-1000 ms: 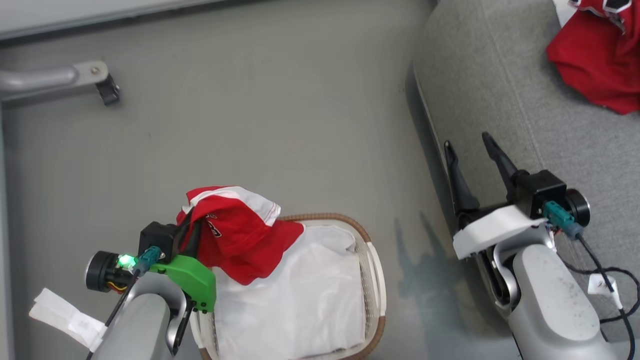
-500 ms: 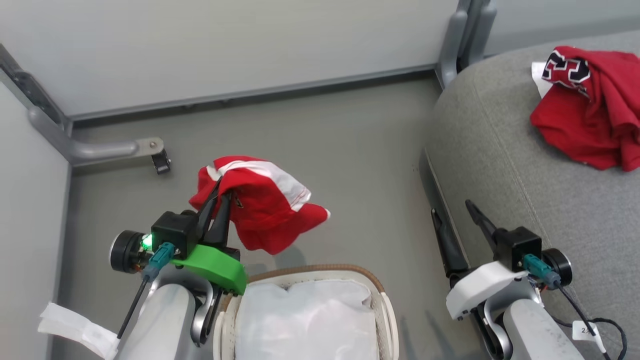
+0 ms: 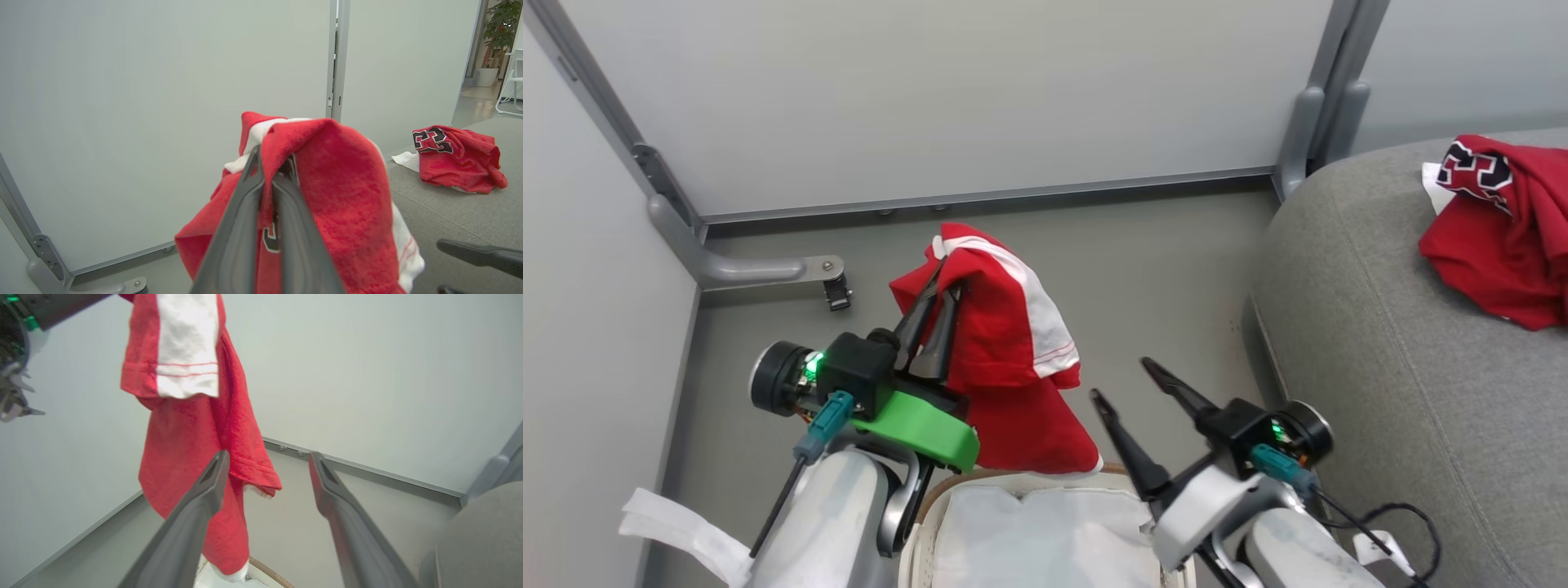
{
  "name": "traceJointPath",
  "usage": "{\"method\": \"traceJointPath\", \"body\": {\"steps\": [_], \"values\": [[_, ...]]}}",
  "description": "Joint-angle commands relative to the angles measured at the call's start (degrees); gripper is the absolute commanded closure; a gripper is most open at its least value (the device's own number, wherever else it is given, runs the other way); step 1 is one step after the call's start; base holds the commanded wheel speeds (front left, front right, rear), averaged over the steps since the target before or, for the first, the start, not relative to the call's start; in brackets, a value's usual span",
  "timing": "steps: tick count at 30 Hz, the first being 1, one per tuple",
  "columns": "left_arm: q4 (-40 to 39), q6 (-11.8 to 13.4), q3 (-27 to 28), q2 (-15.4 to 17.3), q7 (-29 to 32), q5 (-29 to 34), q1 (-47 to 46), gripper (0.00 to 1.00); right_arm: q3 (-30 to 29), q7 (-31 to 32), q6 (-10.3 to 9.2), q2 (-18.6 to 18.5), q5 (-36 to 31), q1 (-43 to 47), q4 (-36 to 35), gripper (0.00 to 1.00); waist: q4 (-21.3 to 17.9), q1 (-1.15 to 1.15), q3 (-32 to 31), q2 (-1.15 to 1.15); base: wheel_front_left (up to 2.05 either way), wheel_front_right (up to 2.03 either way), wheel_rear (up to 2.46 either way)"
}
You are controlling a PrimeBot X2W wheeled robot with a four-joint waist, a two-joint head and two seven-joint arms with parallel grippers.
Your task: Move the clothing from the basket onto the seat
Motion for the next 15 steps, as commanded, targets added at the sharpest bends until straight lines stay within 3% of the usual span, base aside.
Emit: {"method": "traceJointPath", "body": {"steps": [1,5,15], "values": [[-0.26,-0.12,-0.41,-0.25,-0.03,-0.47,-0.39,1.00,1.83,-0.27,-0.08,-0.26,0.62,-1.34,-0.31,0.00,1.07,0.01,-0.27,0.00,0.00,0.00,0.00],[0.00,-0.15,-2.27,-0.43,-0.03,-0.92,-0.41,1.00,6.87,-0.27,-0.08,-0.26,1.92,-4.27,-0.16,0.00,2.70,0.01,-0.37,0.00,0.00,0.00,0.00],[0.31,-0.16,-9.08,-0.89,-0.03,-3.29,-1.37,1.00,9.07,-0.27,-0.08,-0.25,2.39,-9.02,5.20,0.00,7.92,0.01,-0.63,0.00,0.00,0.00,0.00]]}}
